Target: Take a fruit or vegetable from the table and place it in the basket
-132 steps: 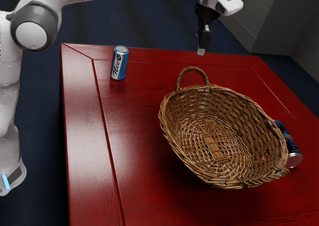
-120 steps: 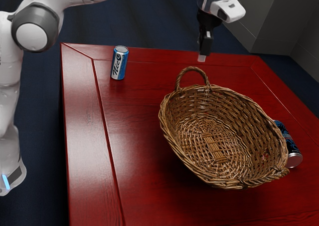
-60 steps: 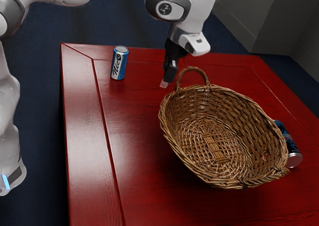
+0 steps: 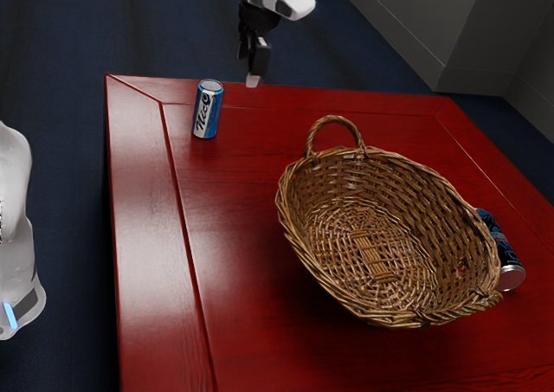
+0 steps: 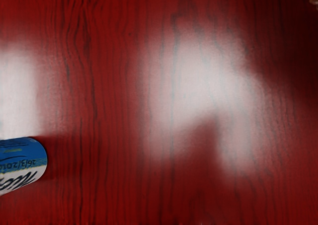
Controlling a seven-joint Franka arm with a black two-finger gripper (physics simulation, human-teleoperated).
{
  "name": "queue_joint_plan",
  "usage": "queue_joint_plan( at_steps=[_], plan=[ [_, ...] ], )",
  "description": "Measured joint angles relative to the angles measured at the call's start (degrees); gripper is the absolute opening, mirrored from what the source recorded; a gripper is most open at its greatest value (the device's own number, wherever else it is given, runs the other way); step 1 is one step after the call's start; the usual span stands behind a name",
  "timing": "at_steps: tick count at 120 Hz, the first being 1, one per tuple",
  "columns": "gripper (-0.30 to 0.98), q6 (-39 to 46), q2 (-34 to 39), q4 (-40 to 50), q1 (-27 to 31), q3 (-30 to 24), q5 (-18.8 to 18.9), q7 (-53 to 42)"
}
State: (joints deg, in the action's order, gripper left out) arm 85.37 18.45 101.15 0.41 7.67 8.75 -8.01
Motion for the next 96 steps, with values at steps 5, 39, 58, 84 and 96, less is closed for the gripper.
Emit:
queue_joint_plan(
  at_steps=[5,39,58,84,96],
  plan=[
    [0.68,0.0,-0.1,-0.2,2.8,0.2,-0.1,-0.7],
    [0.69,3.0,-20.7,-14.8,29.7,-21.0,-0.9,-8.8],
    [0.69,5.3,-24.4,-15.7,48.8,-39.1,-0.7,-12.0],
    [0.69,8.1,-34.5,-23.6,50.7,-48.9,3.8,-14.9],
    [0.69,8.6,-38.3,-26.1,49.8,-52.1,6.0,-15.7]
  ],
)
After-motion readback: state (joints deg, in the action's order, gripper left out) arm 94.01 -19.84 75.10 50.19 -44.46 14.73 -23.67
